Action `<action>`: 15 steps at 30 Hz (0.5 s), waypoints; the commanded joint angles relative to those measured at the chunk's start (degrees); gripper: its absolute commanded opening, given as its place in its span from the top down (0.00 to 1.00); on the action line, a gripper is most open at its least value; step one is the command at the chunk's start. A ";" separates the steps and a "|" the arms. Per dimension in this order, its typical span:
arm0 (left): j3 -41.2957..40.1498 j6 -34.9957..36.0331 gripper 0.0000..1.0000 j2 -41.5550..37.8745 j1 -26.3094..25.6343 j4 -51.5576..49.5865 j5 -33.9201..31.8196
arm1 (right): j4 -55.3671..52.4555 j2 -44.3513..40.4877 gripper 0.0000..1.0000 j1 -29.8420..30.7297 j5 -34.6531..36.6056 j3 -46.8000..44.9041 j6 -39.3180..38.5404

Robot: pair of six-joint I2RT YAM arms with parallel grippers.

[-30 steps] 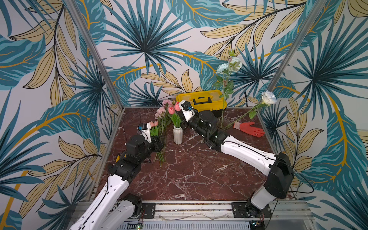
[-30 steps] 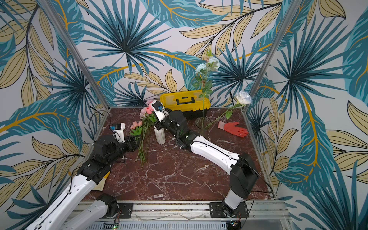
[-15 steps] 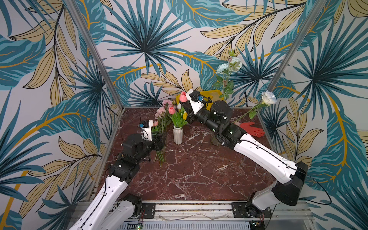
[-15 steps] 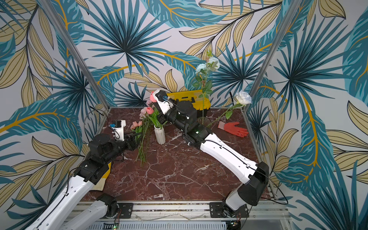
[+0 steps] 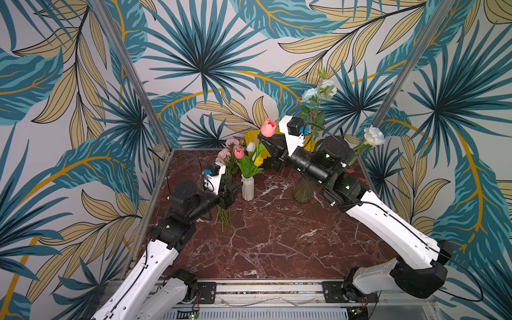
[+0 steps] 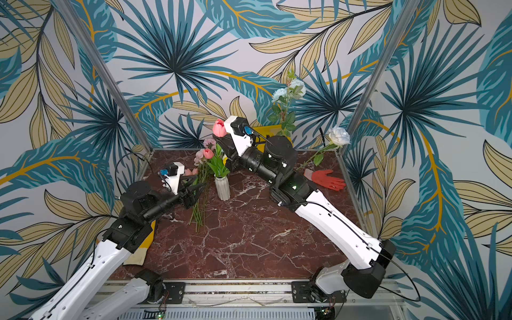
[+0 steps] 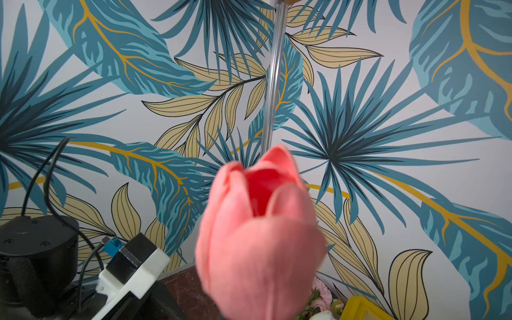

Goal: Pick out pink flowers from the vase
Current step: Place the flower at the center of the board.

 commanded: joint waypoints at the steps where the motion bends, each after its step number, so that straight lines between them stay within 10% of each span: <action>1: 2.00 9.02 0.43 1.38 -1.99 2.80 3.71 | 3.29 -2.03 1.00 0.23 -2.23 -5.57 4.55; 15: 3.06 11.71 0.55 7.59 -4.87 6.23 2.29 | 12.79 -4.84 1.00 0.23 -3.92 -17.26 11.03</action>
